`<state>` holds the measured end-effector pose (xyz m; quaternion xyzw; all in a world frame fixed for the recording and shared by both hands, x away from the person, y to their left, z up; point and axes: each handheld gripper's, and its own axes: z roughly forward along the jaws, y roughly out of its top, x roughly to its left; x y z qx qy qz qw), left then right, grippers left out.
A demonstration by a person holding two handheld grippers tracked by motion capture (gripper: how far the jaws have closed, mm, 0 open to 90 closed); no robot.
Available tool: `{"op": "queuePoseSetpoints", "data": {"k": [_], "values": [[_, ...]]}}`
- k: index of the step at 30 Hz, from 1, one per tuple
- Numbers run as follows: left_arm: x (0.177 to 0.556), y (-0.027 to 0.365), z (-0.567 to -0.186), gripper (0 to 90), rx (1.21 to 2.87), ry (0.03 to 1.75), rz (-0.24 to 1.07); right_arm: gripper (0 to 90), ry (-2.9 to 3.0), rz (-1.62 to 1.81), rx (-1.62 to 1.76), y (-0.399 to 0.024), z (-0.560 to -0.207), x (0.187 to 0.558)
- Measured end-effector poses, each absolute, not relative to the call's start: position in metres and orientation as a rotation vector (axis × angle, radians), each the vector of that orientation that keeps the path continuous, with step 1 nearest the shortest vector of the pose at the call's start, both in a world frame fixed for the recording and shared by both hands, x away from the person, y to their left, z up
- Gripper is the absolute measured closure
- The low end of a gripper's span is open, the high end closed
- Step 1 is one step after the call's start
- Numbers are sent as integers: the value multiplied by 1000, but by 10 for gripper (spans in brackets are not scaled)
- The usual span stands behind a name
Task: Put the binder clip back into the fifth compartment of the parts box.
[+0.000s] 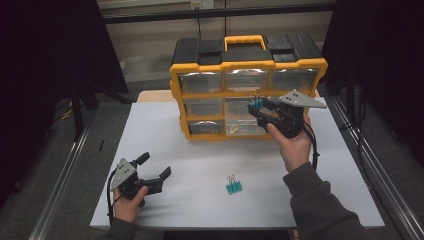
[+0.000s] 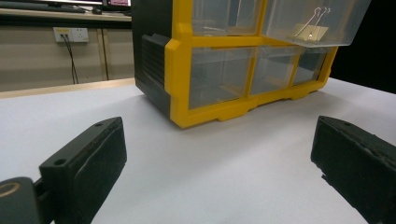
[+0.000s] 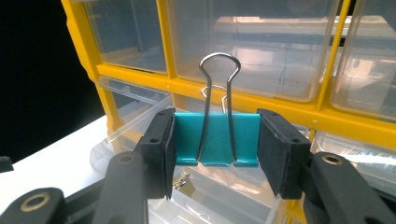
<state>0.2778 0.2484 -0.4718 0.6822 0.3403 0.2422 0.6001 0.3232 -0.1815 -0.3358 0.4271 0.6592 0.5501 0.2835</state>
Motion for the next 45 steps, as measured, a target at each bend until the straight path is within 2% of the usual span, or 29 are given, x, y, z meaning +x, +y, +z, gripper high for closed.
{"op": "queuePoseSetpoints", "data": {"k": [9,12,14,18,21,31,40,45], "values": [[278,248,-472,35,1577,787,561,485,1772,1445,1132,-176,-339,327],[277,248,-472,35,1580,785,552,344,1772,1441,1132,-174,-339,325],[278,249,-472,35,1581,784,561,327,1784,1447,1123,-174,-339,322],[277,248,-472,35,1580,783,549,226,1774,1472,1124,-173,-338,314],[277,248,-471,35,1580,784,549,184,1769,1502,1122,-175,-339,305],[276,248,-472,35,1579,788,549,139,1767,1584,1095,-183,-354,267],[277,249,-472,35,1592,789,561,106,1813,1584,1106,-188,-372,252],[277,249,-472,35,1591,789,561,78,1864,1562,1113,-182,-393,246]]}}
